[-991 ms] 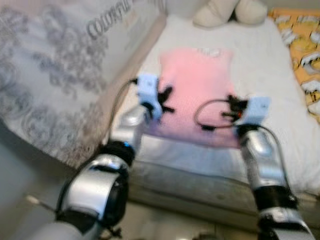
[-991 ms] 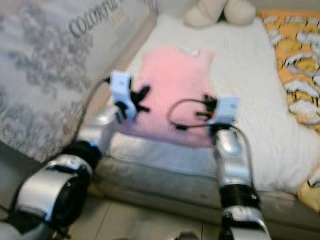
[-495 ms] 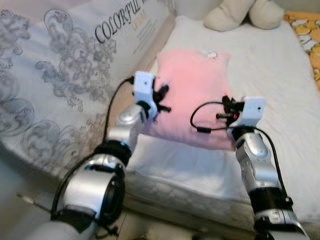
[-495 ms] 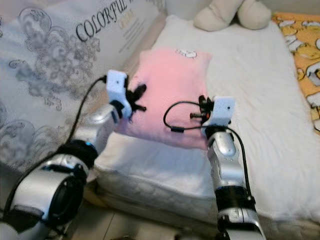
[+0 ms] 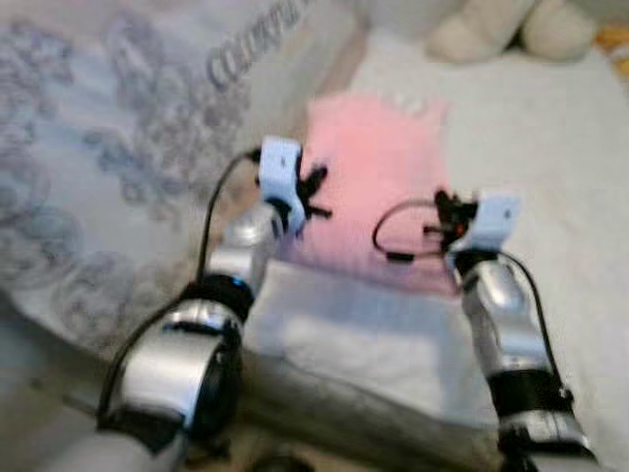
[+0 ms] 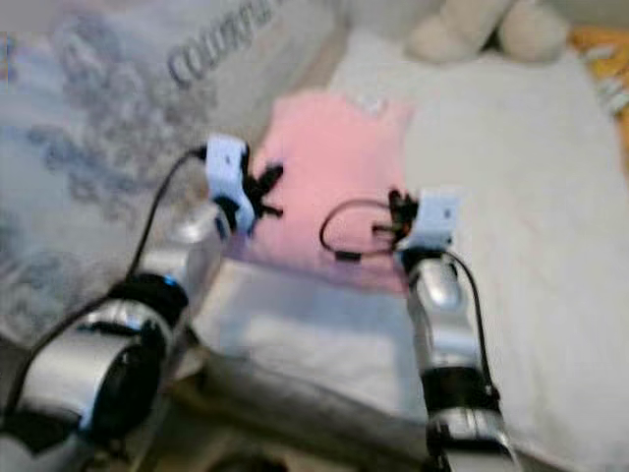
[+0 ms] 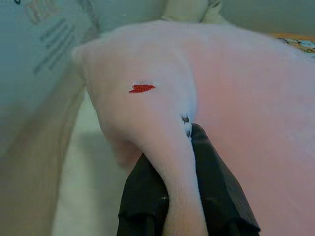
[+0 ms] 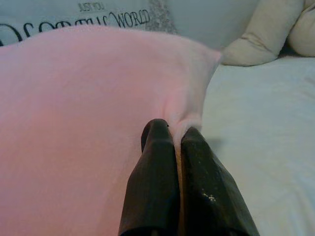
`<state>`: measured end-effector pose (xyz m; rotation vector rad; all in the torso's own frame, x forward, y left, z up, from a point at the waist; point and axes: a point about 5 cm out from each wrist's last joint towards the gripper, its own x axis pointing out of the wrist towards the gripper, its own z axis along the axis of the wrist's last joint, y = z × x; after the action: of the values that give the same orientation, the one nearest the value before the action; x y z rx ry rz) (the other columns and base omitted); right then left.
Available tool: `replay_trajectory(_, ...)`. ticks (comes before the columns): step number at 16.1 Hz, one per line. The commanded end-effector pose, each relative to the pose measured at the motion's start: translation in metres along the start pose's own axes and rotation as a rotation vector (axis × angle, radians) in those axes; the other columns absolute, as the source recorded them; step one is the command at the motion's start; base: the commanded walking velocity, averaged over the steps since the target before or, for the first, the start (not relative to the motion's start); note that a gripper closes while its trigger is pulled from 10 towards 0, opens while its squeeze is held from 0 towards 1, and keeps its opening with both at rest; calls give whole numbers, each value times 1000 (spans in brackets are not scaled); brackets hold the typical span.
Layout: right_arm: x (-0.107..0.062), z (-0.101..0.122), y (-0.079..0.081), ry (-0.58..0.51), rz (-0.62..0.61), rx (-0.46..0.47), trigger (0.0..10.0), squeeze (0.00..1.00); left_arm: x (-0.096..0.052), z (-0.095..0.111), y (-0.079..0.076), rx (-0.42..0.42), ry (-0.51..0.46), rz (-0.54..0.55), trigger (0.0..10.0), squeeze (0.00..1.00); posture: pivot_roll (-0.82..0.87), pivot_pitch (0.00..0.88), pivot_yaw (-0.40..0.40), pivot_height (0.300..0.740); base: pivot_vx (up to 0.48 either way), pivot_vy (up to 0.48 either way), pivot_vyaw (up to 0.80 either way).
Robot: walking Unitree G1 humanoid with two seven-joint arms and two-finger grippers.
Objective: Clean up the room
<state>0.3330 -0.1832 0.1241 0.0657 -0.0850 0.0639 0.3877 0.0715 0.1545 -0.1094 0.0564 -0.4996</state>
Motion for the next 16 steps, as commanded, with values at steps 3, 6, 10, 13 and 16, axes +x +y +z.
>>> replay_trajectory(3, -2, 4, -3, -30, -16, 5, 0, 86, 3, 11, -3, 33, -44, -24, 0, 0, -108, 0, 112, 736, 0, 465, 0)
replay_trajectory(6, -3, 4, -3, -32, -19, 4, 0, 82, 3, 11, -5, 34, -45, -31, 0, 0, -110, 0, 112, 736, 0, 441, 0)
replay_trajectory(10, -3, 5, -3, -31, -19, 3, 0, 86, 3, 11, -4, 40, -46, -8, 0, 0, -105, 0, 110, 736, 128, 203, 0)
replay_trajectory(13, -3, 3, -1, -27, -15, 4, 0, 82, 2, 12, -4, 45, -57, -26, 0, 0, -102, 0, 107, 736, 157, 0, 0)
replay_trajectory(16, -4, 3, -1, -23, -14, 5, 0, 86, 2, 10, -6, 57, -55, -35, 0, 0, -102, 0, 106, 736, 480, 0, 0)
